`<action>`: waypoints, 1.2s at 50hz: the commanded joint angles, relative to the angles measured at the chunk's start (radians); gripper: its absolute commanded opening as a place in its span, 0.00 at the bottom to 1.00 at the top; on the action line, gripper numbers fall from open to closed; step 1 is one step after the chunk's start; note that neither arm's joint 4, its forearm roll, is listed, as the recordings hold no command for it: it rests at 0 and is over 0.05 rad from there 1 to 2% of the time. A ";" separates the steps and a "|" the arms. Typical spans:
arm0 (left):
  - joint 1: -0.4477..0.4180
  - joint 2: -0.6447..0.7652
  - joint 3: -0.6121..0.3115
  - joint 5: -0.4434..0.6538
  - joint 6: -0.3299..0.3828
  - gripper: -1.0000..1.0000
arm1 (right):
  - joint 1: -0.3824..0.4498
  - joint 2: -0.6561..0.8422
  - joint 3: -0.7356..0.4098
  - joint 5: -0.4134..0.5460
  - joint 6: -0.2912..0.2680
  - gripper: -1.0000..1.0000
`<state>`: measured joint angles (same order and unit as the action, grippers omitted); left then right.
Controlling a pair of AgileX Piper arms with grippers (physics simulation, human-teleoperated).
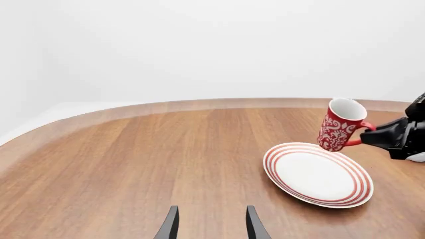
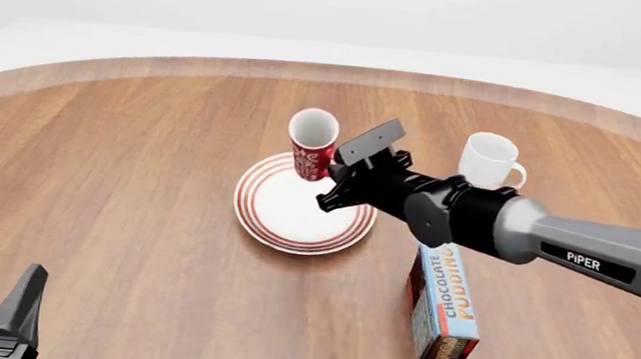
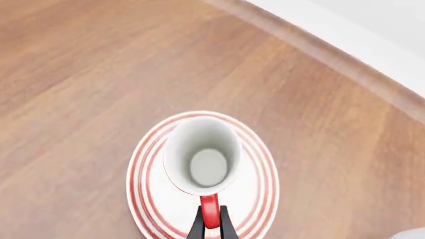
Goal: Pick up the red mug and put it on the plate
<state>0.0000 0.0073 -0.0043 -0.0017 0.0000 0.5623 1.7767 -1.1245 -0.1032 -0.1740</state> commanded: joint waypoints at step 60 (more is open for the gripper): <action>0.000 0.000 0.000 0.000 0.000 1.00 | 0.009 0.182 -0.056 -0.047 0.068 0.00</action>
<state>0.0000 0.0073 -0.0043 -0.0017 0.0000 0.5644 1.9440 -1.1663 -0.1421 -0.1235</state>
